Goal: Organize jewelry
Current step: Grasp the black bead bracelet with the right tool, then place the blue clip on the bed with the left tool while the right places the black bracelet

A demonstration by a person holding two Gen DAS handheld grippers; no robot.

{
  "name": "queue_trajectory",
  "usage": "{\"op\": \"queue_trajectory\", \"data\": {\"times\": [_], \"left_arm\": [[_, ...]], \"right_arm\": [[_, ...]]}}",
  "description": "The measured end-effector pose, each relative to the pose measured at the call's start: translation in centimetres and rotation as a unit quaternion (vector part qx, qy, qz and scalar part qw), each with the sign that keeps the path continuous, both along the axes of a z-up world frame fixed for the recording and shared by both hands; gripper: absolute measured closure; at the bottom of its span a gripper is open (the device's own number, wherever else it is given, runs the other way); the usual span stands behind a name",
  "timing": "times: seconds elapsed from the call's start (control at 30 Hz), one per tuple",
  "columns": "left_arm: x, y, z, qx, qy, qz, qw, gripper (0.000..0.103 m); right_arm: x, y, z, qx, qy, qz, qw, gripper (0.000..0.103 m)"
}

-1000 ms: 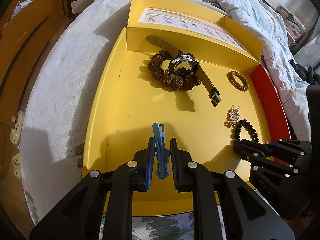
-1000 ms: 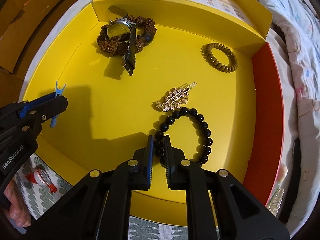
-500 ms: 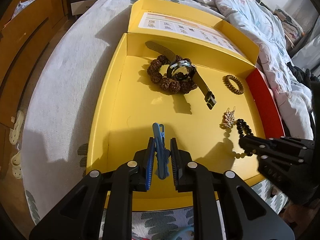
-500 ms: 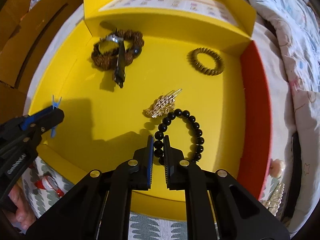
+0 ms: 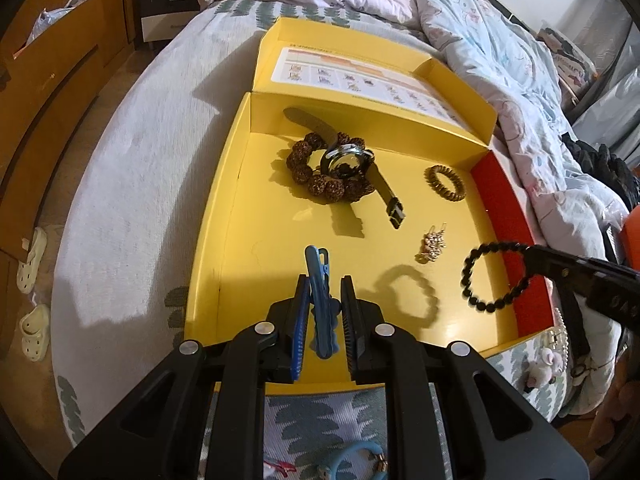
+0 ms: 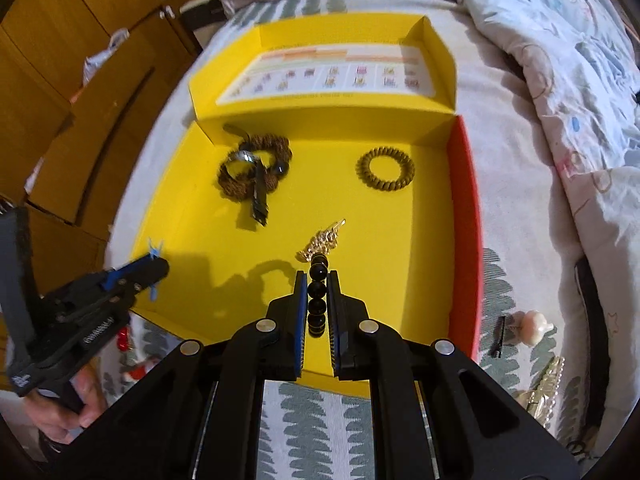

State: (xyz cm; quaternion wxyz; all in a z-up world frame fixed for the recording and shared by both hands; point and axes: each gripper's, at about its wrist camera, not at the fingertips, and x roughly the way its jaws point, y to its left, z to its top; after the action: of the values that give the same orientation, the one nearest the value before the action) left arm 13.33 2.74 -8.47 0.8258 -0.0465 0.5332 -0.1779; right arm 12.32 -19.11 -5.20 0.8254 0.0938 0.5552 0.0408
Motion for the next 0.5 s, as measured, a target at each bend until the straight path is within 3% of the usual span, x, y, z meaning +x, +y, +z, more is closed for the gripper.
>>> {"op": "queue_trajectory", "data": {"times": [0.5], "left_arm": [[-5.3,1.2,4.2,0.008,-0.031,-0.008,0.9994,0.087]], "right_arm": [[-7.7,-0.6,6.0,0.017,-0.039,0.022,0.999,0.092]]}}
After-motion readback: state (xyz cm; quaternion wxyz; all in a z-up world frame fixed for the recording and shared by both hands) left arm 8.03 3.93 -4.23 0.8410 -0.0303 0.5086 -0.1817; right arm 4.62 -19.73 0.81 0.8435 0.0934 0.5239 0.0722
